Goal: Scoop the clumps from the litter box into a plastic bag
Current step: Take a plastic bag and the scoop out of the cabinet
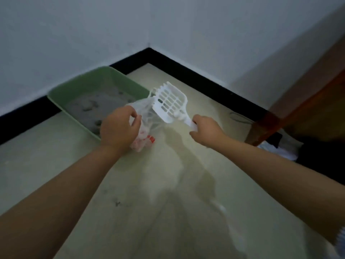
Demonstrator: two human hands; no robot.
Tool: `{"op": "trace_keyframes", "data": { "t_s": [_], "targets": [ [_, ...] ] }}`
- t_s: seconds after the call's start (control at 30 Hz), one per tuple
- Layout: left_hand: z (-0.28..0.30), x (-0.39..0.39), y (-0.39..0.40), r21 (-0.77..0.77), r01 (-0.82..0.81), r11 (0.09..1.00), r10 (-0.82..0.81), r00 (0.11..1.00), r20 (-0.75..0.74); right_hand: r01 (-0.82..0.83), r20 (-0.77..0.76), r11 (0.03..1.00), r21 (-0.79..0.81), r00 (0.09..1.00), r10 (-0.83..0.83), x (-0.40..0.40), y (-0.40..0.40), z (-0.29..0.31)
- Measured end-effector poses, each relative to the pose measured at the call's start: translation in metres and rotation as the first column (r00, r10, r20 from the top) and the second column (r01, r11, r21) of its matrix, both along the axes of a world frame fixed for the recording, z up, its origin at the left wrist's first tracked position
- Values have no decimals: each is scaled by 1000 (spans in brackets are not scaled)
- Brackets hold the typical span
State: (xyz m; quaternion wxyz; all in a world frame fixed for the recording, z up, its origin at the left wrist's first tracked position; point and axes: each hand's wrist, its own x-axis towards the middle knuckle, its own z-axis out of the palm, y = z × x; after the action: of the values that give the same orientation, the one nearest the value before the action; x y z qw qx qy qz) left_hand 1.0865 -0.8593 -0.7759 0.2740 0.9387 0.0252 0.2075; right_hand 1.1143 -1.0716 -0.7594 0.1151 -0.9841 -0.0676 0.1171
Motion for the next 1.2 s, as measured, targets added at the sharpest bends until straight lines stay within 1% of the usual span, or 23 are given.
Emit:
{"op": "trace_keyframes", "data": {
  "t_s": [0.03,0.07,0.13,0.2,0.27,0.37,0.4,0.43,0.47,0.5,0.57,0.63,0.7,0.77,0.87,0.9,0.97,1.0,1.03,1.1,1.13,1.2],
  "targets": [
    [3,-1,18,70,-14,997,10,999,47,-46,31,998,-49,998,48,10,20,2],
    [5,-4,36,155,-7,988,-1,999,50,-93,54,990,-110,994,99,17,40,2],
    [6,-19,68,344,-28,938,19,999,30,-171,94,958,-231,976,196,23,80,-4],
    [-3,-37,93,472,-77,878,69,997,35,-211,95,927,-311,963,251,23,116,-18],
    [-11,-58,111,517,-105,850,104,994,33,-213,55,901,-379,966,251,22,146,-35],
    [-37,-82,128,489,-131,862,189,979,-71,-193,5,865,-462,975,221,22,177,-62],
    [-44,-89,131,491,-166,855,247,963,-104,-174,-2,864,-473,981,196,24,184,-70],
    [-51,-94,133,509,-194,838,320,932,-170,-146,-2,864,-481,986,165,26,188,-75],
    [-55,-99,132,530,-205,823,401,870,-286,-115,3,864,-490,991,133,28,191,-79],
    [-60,-103,133,539,-219,813,478,781,-402,-85,12,863,-499,994,105,32,193,-81],
    [-73,-106,134,529,-211,822,524,643,-558,-34,21,867,-496,998,51,41,191,-81],
    [-75,-106,133,531,-189,826,533,567,-628,0,8,890,-457,1000,4,47,187,-82],
    [-77,-100,128,544,-140,827,520,557,-647,-22,0,921,-390,1000,24,49,182,-86],
    [-73,-85,115,537,-73,841,463,612,-641,-110,26,938,-328,992,126,48,172,-88],
    [-58,-52,78,524,45,850,331,730,-598,-246,71,933,-264,959,273,45,141,-75],
    [-52,-39,62,529,93,844,282,761,-585,-260,79,933,-249,955,287,43,125,-67],
    [-40,-8,24,536,211,818,99,865,-492,-248,108,941,-229,954,278,37,83,-53],
    [-33,6,3,552,278,786,-1,894,-448,-228,116,948,-220,959,258,32,58,-45],
    [-27,19,-20,561,332,758,-89,905,-417,-193,111,957,-217,969,220,25,31,-37],
    [-9,35,-74,545,417,728,-230,896,-379,-51,121,977,-209,990,78,10,-29,-21],
    [2,38,-104,532,482,696,-297,868,-398,46,133,978,-204,991,-19,0,-59,-12],
    [15,35,-163,493,590,640,-449,807,-384,231,222,951,-204,957,-185,-27,-115,9]
  ]
}}
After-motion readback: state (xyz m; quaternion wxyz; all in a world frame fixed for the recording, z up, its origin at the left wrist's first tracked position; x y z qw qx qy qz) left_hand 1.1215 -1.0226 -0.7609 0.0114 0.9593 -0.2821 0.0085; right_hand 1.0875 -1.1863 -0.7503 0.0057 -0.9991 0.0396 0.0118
